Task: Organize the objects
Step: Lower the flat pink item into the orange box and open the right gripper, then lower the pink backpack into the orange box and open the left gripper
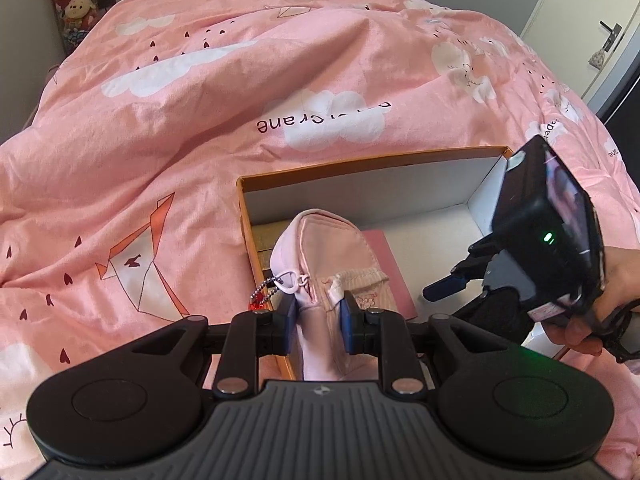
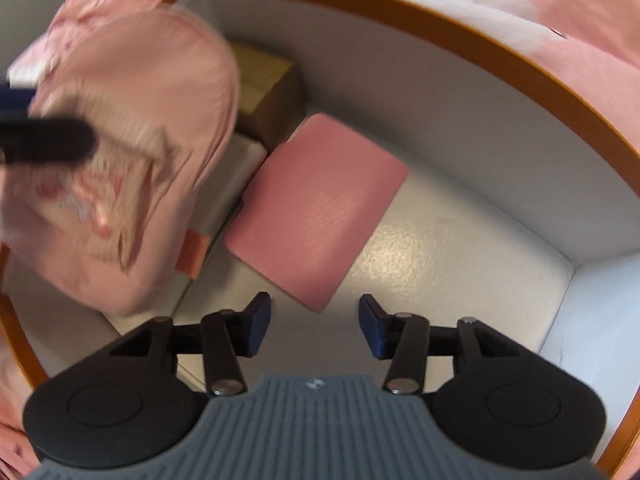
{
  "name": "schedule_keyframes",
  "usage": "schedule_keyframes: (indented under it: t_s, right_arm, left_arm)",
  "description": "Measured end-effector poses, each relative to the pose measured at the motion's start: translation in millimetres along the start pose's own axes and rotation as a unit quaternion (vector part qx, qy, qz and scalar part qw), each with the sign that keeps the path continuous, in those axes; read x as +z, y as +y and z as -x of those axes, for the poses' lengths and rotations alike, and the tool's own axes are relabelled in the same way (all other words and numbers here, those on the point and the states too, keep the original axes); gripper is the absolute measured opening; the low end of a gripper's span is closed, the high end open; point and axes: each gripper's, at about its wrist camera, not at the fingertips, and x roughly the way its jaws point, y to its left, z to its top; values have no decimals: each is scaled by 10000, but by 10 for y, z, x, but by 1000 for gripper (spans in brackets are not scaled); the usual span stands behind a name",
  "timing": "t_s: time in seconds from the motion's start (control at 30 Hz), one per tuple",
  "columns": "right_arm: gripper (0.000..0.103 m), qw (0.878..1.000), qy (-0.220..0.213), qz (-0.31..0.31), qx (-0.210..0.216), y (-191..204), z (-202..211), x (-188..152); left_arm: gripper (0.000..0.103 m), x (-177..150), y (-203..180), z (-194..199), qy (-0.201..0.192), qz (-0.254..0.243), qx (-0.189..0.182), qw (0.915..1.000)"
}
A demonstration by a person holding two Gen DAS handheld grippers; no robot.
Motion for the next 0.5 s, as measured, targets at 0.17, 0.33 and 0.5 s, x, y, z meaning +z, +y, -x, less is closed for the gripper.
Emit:
schedule_keyframes:
  t_s: [0.17, 0.33, 0.5]
  right_arm:
    - [42, 9973, 17, 672, -281, 113, -79, 20]
    - [32, 9934, -126, 1091, -333, 150, -48, 32]
    - [32, 9914, -279, 1224, -367, 114, -19, 29]
  left_arm:
    - [25, -3, -3, -2, 15, -41, 5, 10000]
    - [25, 1, -1, -15, 14, -33, 19, 10000]
    - [25, 12, 11, -86, 29, -2, -43, 10000]
